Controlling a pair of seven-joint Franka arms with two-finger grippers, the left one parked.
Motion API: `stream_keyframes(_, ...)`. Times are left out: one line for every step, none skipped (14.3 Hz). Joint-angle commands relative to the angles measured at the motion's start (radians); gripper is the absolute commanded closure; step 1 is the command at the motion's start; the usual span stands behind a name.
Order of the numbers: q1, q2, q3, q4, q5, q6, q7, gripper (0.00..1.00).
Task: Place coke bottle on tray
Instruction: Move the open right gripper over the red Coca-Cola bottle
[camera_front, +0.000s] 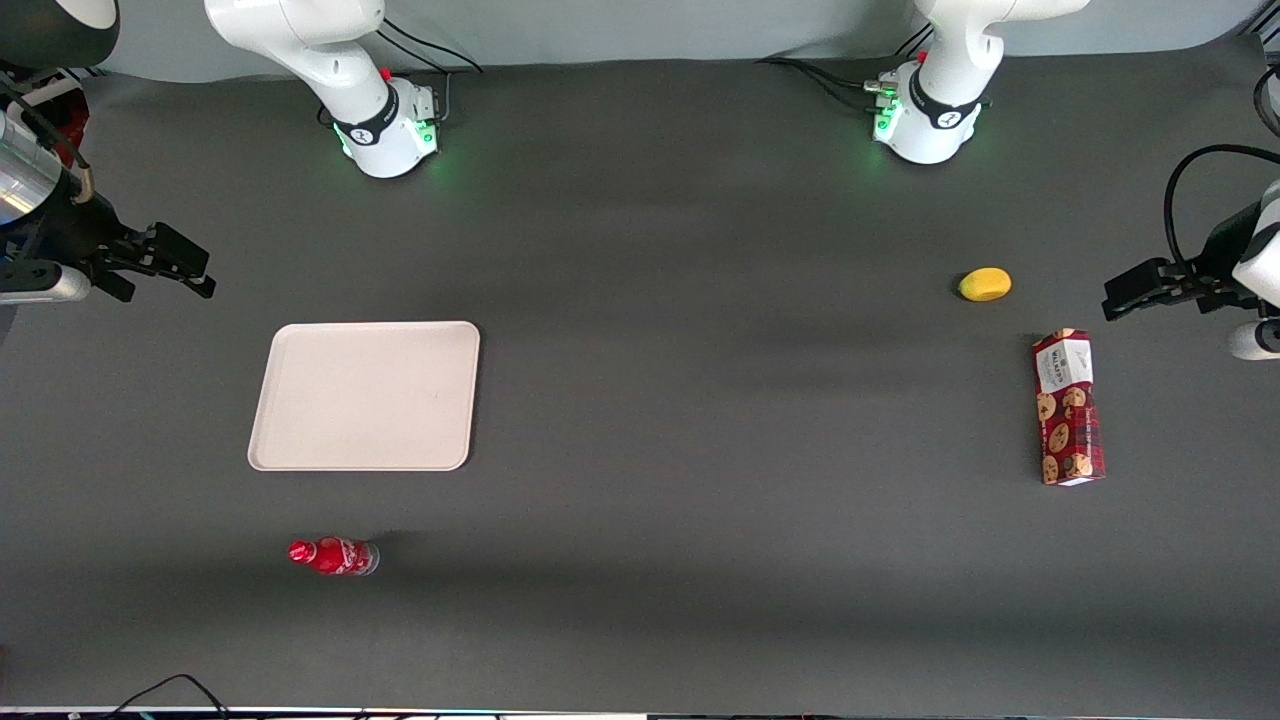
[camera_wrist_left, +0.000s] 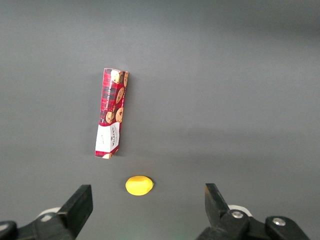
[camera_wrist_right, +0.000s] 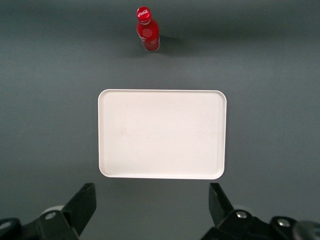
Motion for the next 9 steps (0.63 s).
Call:
stream_keyframes(0.005, 0.022, 0.008, 0.025, -0.016, -0.001, 0.024, 0.00)
stream_keyframes(0.006, 0.026, 0.010, 0.030, -0.016, -0.001, 0.024, 0.00)
stream_keyframes(0.007, 0.039, 0.010, 0.039, -0.016, -0.001, 0.024, 0.00)
stream_keyframes(0.009, 0.058, 0.010, 0.067, -0.016, -0.001, 0.023, 0.00)
stream_keyframes(0.012, 0.092, 0.012, 0.108, -0.017, -0.001, 0.020, 0.00)
stream_keyframes(0.012, 0.135, 0.012, 0.157, -0.017, -0.001, 0.014, 0.00)
stream_keyframes(0.013, 0.187, 0.012, 0.213, -0.016, 0.001, 0.009, 0.00)
stream_keyframes(0.012, 0.247, 0.012, 0.278, -0.014, 0.001, 0.006, 0.00)
stream_keyframes(0.013, 0.311, 0.012, 0.345, -0.013, 0.001, -0.003, 0.00)
